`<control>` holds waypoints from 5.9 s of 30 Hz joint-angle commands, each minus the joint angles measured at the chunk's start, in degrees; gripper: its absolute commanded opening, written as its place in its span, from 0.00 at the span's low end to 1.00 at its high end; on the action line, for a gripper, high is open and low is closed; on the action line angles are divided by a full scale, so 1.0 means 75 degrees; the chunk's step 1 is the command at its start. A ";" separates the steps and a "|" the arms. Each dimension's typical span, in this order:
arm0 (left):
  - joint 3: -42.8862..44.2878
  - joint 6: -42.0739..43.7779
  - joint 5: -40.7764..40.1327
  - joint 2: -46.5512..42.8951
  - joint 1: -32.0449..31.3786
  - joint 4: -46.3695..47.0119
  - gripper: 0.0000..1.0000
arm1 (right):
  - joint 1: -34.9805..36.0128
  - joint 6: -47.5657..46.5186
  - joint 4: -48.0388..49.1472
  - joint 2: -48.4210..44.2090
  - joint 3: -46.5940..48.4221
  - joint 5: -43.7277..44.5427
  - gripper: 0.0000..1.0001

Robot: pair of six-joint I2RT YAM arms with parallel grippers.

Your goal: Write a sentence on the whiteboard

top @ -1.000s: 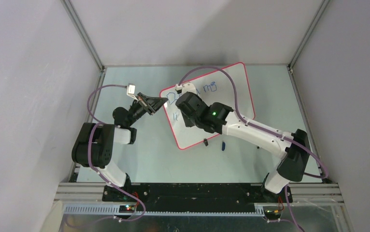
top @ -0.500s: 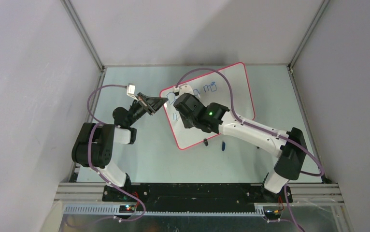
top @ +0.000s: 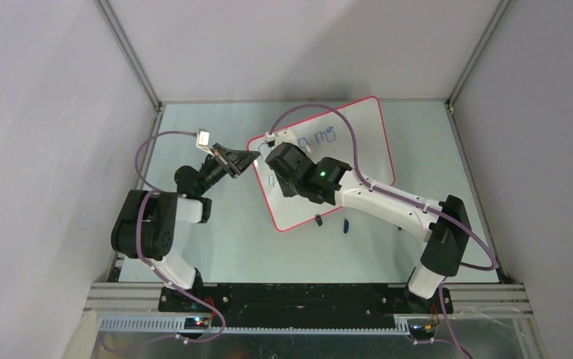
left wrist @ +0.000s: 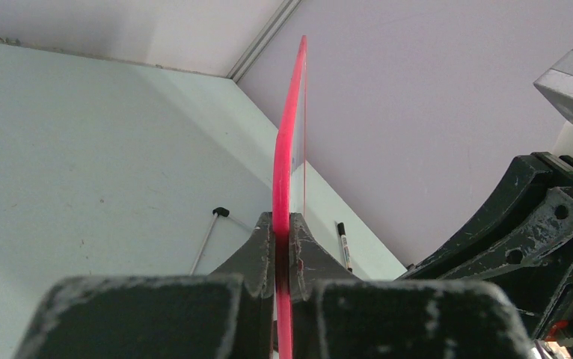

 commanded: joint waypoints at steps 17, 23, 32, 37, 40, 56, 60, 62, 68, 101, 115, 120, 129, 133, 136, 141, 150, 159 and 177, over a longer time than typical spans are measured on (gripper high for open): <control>-0.0081 0.0528 0.0158 -0.0199 -0.0096 0.0392 0.00 | 0.0024 -0.0161 0.0013 0.0252 0.0594 -0.0050 0.00; -0.0081 0.0527 0.0161 -0.0210 -0.0099 0.0392 0.00 | 0.0059 -0.0170 -0.0045 0.0226 0.0496 -0.0187 0.00; -0.0093 0.0528 0.0157 -0.0209 -0.0101 0.0392 0.00 | 0.0047 -0.0142 -0.0252 0.0177 0.0372 -0.0191 0.00; -0.0087 0.0528 0.0156 -0.0203 -0.0098 0.0392 0.00 | 0.0011 -0.0119 -0.0327 0.0105 0.0328 -0.0079 0.00; -0.0093 0.0528 0.0160 -0.0205 -0.0108 0.0392 0.00 | -0.0033 -0.0106 -0.0333 0.0097 0.0340 0.0024 0.00; -0.0099 0.0534 0.0153 -0.0219 -0.0103 0.0392 0.00 | -0.0150 -0.0202 -0.0169 0.0240 0.0662 0.0150 0.00; -0.0093 0.0528 0.0153 -0.0219 -0.0108 0.0393 0.00 | -0.0149 -0.0229 -0.0160 0.0294 0.0752 0.0205 0.00; -0.0096 0.0539 0.0161 -0.0223 -0.0103 0.0393 0.00 | -0.0150 -0.0252 -0.0143 0.0305 0.0798 0.0214 0.00; -0.0093 0.0531 0.0167 -0.0216 -0.0103 0.0394 0.00 | -0.0140 -0.0289 -0.0116 0.0383 0.0898 0.0102 0.00; -0.0105 0.0540 0.0167 -0.0219 -0.0106 0.0392 0.00 | -0.0070 -0.0168 -0.0527 0.0185 0.0380 0.0006 0.00; -0.0093 0.0529 0.0164 -0.0211 -0.0104 0.0393 0.00 | -0.0215 -0.0235 -0.0467 0.0197 0.0704 0.0243 0.00; -0.0097 0.0528 0.0166 -0.0206 -0.0100 0.0396 0.00 | -0.0225 -0.0314 -0.0461 0.0294 0.0869 0.0225 0.00; -0.0093 0.0534 0.0170 -0.0210 -0.0100 0.0392 0.00 | -0.0215 -0.0405 -0.0493 0.0377 0.1140 0.0182 0.00; -0.0093 0.0531 0.0170 -0.0215 -0.0100 0.0392 0.00 | -0.0220 -0.0382 -0.0524 0.0390 0.1094 0.0149 0.00; -0.0093 0.0529 0.0167 -0.0215 -0.0101 0.0392 0.00 | -0.0217 -0.0316 -0.0546 0.0379 0.0973 0.0143 0.00; -0.0093 0.0533 0.0167 -0.0222 -0.0102 0.0392 0.00 | -0.0217 -0.0245 -0.0497 0.0290 0.0755 0.0105 0.00; -0.0104 0.0540 0.0169 -0.0224 -0.0105 0.0393 0.00 | -0.0194 -0.0090 -0.0484 0.0108 0.0228 0.0044 0.00; -0.0105 0.0540 0.0167 -0.0224 -0.0104 0.0392 0.00 | -0.0044 0.0040 -0.0467 0.0103 -0.0065 -0.0040 0.00; -0.0116 0.0540 0.0156 -0.0241 -0.0105 0.0392 0.00 | 0.0211 0.0112 -0.0615 0.0098 0.0003 -0.0044 0.00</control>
